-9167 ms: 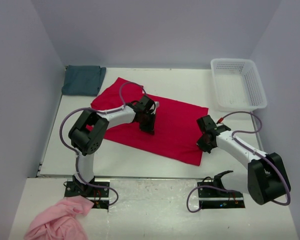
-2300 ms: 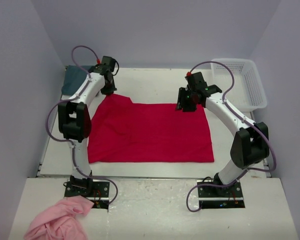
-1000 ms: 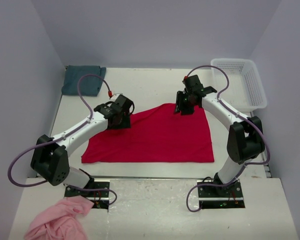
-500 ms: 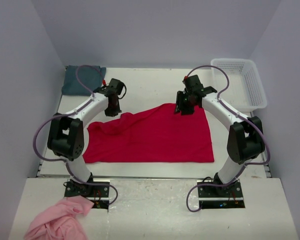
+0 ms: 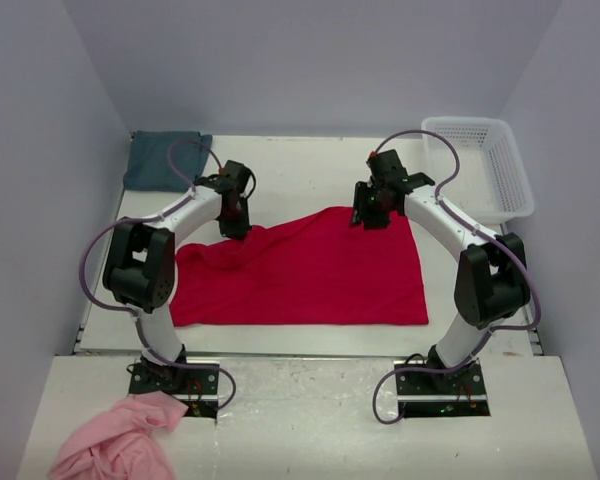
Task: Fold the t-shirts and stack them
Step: Grap the side of the flattened tshirt furthest away from the robot with both arms
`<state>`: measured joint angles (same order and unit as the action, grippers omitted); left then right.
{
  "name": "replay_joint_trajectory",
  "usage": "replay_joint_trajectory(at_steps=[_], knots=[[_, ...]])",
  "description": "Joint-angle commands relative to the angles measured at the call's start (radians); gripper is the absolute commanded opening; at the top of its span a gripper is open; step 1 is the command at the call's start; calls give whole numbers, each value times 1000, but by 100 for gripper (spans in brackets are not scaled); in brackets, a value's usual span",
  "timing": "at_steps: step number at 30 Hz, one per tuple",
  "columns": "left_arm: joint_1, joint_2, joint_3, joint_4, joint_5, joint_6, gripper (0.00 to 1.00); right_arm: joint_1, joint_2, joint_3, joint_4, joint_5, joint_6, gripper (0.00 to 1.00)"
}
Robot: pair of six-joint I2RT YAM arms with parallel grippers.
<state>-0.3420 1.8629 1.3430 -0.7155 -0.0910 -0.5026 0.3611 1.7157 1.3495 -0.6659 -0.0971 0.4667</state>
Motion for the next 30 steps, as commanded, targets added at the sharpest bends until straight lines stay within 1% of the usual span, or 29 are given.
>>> replay_joint_trajectory(at_steps=[1,7,10,14,17,18,19,20,22,23,24,26,28,29,30], knots=[[-8,-114,-31,24,69,35,0,-4,-30,-1,5,11,-13,44],[-60,-204,-57,-10,85,58,0,-2,-27,13,-6,16,-10,44],[-89,-241,-80,-7,163,75,0,-4,-28,17,-12,25,-10,44],[-129,-242,-119,-21,209,102,0,-2,-44,17,-18,28,-8,44],[-140,-272,-151,-22,143,79,0,-4,-54,14,-24,37,-7,44],[-138,-307,-156,-7,101,73,0,-4,-59,13,-24,36,-7,44],[-138,-321,-157,4,8,70,0,-4,-59,11,-24,39,-5,44],[-134,-327,-156,11,-30,65,0,-4,-59,11,-26,37,-3,44],[-127,-321,-116,10,-99,58,0,-4,-56,14,-29,28,-3,44],[-111,-311,-99,11,-110,56,0,-4,-57,14,-31,30,-3,44],[-98,-274,-47,-5,-121,52,0,-4,-62,13,-32,30,-3,44],[-78,-231,10,-15,-119,64,0,-4,-68,8,-34,36,-3,44],[-66,-157,91,-21,-122,81,0,-4,-77,4,-34,42,-7,44],[-58,-92,155,-51,-109,79,0,-4,-79,4,-40,51,-7,44],[-43,-61,183,-65,-93,84,0,-5,-87,0,-40,56,-7,44]])
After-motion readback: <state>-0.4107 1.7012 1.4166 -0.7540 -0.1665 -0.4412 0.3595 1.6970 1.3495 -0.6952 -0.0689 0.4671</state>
